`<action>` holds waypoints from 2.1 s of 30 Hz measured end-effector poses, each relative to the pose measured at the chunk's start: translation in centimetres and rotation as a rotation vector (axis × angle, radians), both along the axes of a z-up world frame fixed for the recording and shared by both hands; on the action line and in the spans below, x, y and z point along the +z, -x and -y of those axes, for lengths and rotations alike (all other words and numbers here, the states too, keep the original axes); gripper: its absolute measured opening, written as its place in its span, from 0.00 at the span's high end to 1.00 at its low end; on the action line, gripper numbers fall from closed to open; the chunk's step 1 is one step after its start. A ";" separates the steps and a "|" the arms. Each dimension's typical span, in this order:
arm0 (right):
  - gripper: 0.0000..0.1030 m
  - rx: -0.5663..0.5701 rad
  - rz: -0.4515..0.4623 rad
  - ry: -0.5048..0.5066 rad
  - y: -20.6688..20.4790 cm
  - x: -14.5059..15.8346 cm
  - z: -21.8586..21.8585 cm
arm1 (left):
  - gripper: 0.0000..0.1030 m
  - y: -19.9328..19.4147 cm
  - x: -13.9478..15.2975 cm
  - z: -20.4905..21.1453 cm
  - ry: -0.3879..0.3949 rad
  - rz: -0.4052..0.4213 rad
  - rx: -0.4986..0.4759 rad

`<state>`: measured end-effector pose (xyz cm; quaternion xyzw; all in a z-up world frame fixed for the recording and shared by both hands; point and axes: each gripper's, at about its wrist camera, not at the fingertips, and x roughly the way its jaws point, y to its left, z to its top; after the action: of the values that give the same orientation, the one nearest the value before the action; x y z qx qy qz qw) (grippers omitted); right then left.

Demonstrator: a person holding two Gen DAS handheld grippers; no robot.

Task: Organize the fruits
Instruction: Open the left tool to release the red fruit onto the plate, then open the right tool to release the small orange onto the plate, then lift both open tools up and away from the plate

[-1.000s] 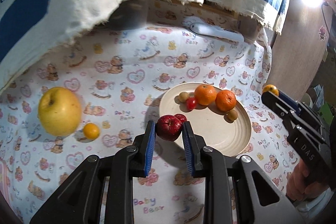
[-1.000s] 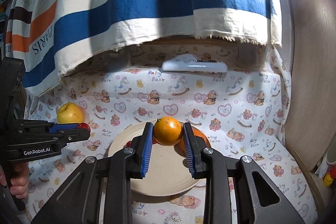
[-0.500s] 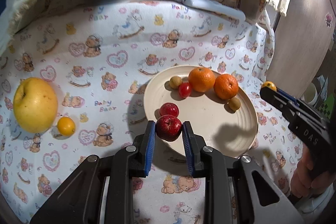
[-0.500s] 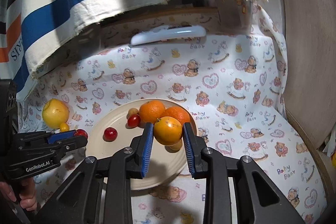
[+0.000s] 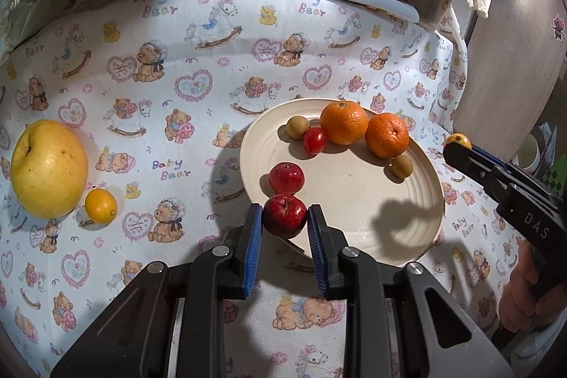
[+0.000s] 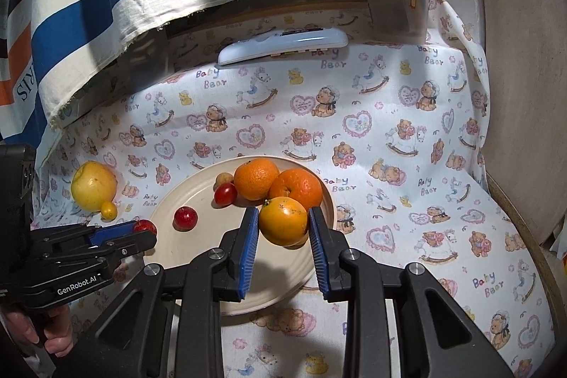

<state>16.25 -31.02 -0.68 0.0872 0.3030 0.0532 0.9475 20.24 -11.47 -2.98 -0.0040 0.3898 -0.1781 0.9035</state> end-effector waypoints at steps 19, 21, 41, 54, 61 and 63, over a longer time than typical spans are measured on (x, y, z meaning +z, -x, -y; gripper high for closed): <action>0.71 -0.016 -0.087 0.058 -1.1 -1.8 -0.2 | 0.61 0.1 -0.3 -0.1 -0.010 0.023 0.001; 0.71 -0.022 -0.095 0.068 -1.2 -2.1 -0.3 | 0.52 0.2 -0.2 -0.2 -0.013 0.032 0.008; 0.71 -0.065 -0.124 0.089 -1.6 -2.6 0.2 | 0.34 0.5 -0.2 -0.9 -0.028 0.095 0.058; 0.71 -0.060 -0.078 0.085 -0.9 -1.7 0.1 | 0.34 1.4 1.7 -1.3 -0.025 0.170 0.077; 0.71 -0.052 -0.030 0.083 -0.4 -0.9 0.0 | 0.32 2.7 3.9 -2.2 -0.020 0.231 0.097; 0.71 -0.047 -0.018 0.077 -0.2 -0.8 0.0 | 0.29 3.3 4.7 -2.8 -0.011 0.256 0.108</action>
<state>16.48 -31.03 -1.44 0.0583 0.3113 0.0185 0.9483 16.95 -8.66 1.67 0.0026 0.2713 -0.1259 0.9542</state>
